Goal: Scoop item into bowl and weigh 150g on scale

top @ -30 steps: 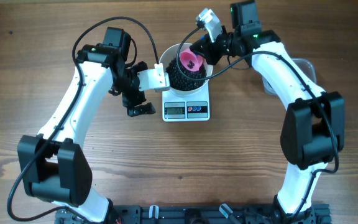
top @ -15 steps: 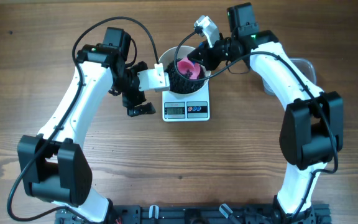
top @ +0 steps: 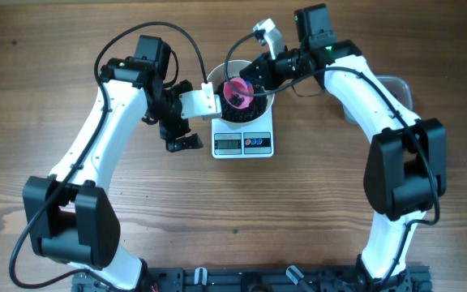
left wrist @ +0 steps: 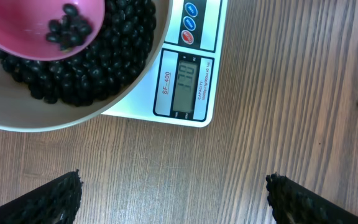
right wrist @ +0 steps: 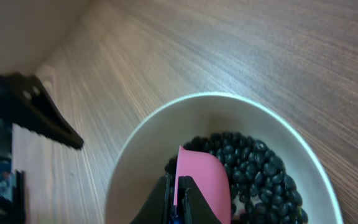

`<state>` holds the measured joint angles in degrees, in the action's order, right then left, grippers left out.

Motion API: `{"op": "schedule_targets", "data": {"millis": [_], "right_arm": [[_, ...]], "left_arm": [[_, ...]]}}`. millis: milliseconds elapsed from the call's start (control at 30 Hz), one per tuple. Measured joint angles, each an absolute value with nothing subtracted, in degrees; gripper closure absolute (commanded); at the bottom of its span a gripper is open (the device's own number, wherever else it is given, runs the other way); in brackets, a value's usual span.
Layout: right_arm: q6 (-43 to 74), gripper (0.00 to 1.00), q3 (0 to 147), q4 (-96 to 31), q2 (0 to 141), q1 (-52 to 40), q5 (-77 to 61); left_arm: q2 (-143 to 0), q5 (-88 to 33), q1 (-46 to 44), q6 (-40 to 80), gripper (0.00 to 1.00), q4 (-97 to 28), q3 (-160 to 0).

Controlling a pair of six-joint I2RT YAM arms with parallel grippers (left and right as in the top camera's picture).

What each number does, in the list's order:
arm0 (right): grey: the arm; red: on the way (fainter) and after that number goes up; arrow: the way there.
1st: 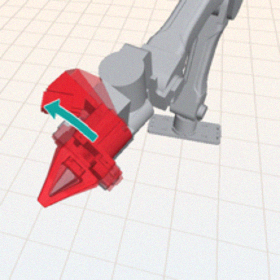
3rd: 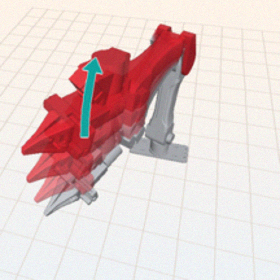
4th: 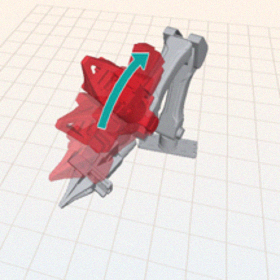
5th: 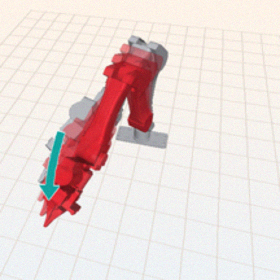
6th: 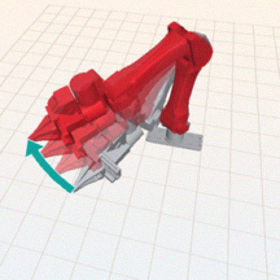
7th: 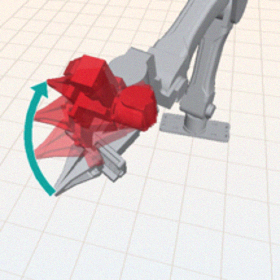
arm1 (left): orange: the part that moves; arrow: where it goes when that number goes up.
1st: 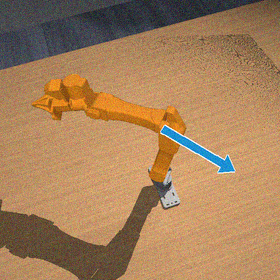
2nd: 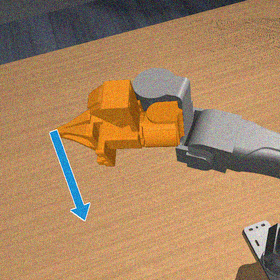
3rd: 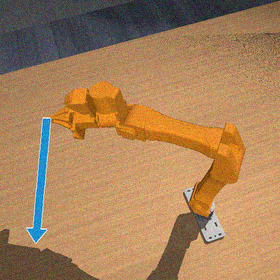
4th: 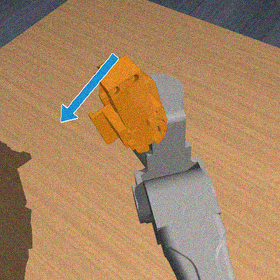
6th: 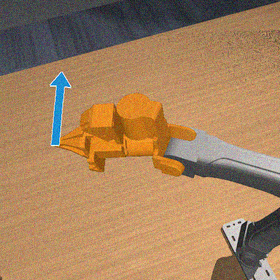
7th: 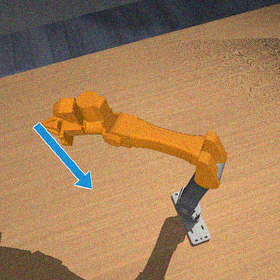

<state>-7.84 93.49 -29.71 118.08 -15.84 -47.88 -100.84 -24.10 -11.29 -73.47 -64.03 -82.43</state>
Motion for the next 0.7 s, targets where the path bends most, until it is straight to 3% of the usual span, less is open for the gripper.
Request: {"op": "schedule_targets", "data": {"millis": [300, 700], "right_arm": [[-1.1, 0.96, 93.5, -23.3, 118.1, -11.4, -58.5], [0.0, 0.96, 93.5, -22.6, 118.1, -11.0, -61.1]], "left_arm": [[-100.8, -24.1, -11.3, -73.5, 0.00, -64.0, -82.4], [-100.8, -24.1, -11.3, -73.5, 0.00, -64.0, -82.4]]}}
